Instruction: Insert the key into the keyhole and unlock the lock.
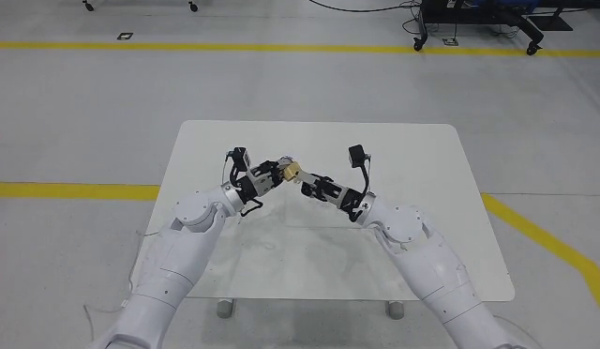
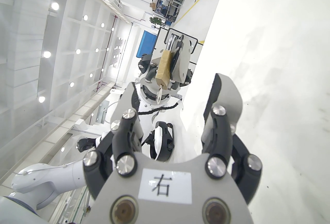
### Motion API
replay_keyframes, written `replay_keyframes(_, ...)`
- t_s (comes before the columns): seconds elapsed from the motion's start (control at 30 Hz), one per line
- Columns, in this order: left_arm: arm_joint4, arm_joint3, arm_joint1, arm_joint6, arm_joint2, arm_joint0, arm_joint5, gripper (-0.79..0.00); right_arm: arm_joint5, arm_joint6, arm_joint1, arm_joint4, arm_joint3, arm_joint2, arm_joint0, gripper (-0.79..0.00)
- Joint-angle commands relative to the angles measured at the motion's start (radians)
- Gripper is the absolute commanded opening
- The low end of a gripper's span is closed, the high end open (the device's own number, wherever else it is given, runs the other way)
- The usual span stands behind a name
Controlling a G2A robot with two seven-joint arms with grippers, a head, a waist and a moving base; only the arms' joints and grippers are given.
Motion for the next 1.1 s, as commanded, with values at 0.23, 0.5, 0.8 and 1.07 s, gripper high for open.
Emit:
replay_keyframes(0.23,-0.043,-0.001,-0.002,0.015,-0.014,0.010,-0.014,-0.785,0.024,0.192,0.000,0.343,-0.014,0.036,-0.021,0.000)
replay_keyframes(0.5,-0.080,0.004,-0.004,-0.043,-0.017,0.006,-0.061,-0.785,0.253,0.456,0.002,0.634,0.099,0.054,0.040,-0.459)
replay_keyframes(0.8,-0.093,0.020,-0.007,-0.063,-0.013,-0.002,-0.074,-0.785,0.324,0.490,-0.013,0.666,0.197,-0.010,0.103,-0.529)
replay_keyframes(1.07,-0.091,0.025,-0.008,-0.080,-0.005,-0.007,-0.072,-0.785,0.302,0.497,-0.021,0.699,0.251,-0.022,0.126,-0.560)
